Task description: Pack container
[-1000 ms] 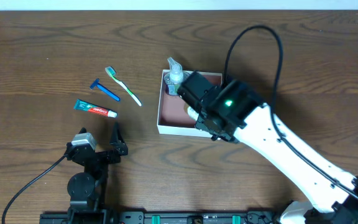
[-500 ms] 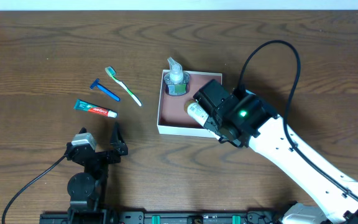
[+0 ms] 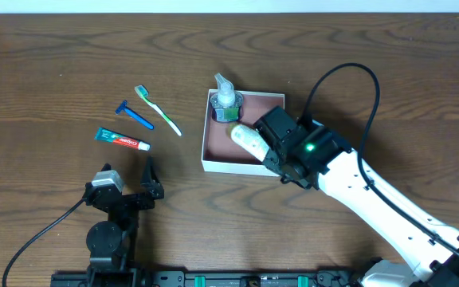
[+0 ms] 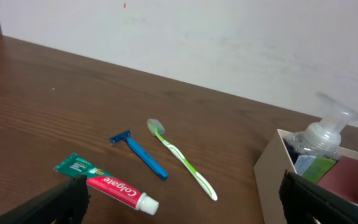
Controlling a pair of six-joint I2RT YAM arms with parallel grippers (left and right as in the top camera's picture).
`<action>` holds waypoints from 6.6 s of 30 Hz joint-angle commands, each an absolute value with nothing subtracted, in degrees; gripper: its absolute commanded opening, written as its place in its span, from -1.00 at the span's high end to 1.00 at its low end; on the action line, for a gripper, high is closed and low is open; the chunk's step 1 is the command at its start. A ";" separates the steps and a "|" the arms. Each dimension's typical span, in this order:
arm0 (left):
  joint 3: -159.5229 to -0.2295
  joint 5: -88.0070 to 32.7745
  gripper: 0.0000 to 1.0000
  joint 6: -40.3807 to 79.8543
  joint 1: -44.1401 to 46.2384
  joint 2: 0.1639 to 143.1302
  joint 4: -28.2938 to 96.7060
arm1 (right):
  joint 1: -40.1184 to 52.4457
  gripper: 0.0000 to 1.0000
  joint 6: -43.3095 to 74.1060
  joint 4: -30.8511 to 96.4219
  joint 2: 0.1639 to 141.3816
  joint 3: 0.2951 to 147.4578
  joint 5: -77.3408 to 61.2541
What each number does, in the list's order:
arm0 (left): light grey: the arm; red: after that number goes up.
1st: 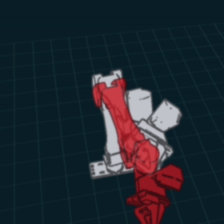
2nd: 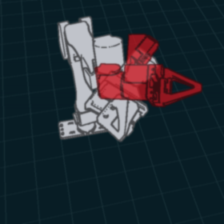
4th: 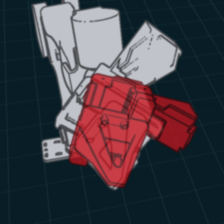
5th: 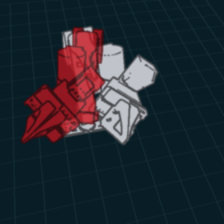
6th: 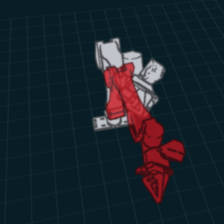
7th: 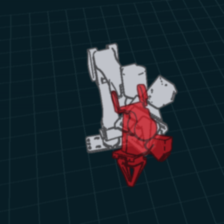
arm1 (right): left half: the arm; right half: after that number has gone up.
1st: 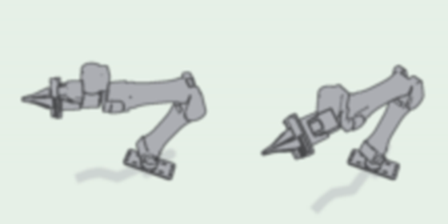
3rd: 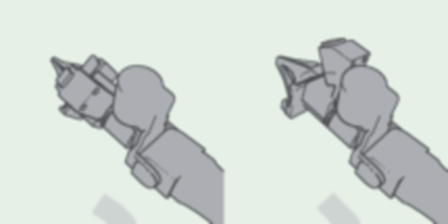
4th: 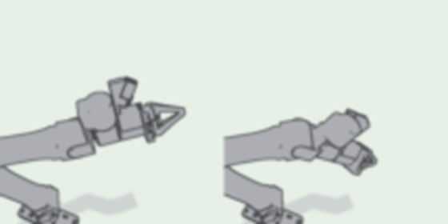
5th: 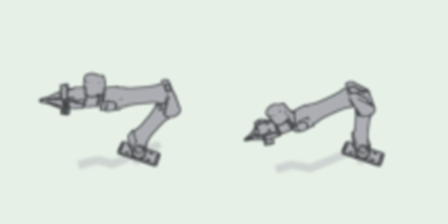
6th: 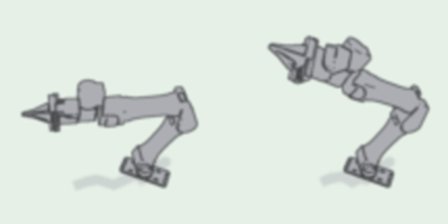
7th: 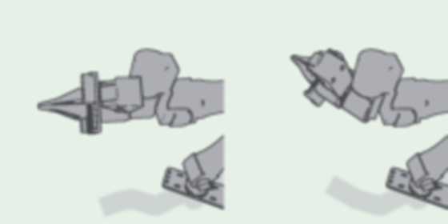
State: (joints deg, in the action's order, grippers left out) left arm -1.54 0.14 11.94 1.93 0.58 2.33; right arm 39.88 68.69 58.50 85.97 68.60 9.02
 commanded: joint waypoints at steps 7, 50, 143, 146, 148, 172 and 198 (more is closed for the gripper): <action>-0.23 0.73 -0.96 11.40 1.67 0.34 4.23 | 39.53 0.69 65.47 57.65 85.62 68.31 10.41; -0.23 0.73 -0.96 11.40 1.67 0.34 4.23 | 37.76 0.21 52.53 40.42 87.90 60.16 13.93; -0.23 0.73 -0.96 11.40 1.67 0.34 4.23 | 35.51 0.97 18.72 22.04 88.82 73.14 10.04; -0.23 0.73 -0.96 11.40 1.67 0.34 4.23 | 34.70 0.97 18.52 21.50 88.84 73.14 10.04; -0.23 0.73 -0.96 11.40 1.67 0.34 4.23 | 34.00 0.98 18.13 20.95 88.84 73.17 9.98; -0.23 0.73 -0.96 11.40 1.67 0.34 4.23 | 31.14 0.97 16.67 16.45 92.51 73.17 7.03; -0.23 0.73 -0.96 11.40 1.67 0.34 4.23 | 31.11 -0.75 14.70 26.00 89.36 83.55 6.44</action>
State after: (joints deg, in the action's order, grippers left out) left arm -1.54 0.14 11.94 1.93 0.58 2.33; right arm 32.36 15.57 23.59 92.66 79.00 6.72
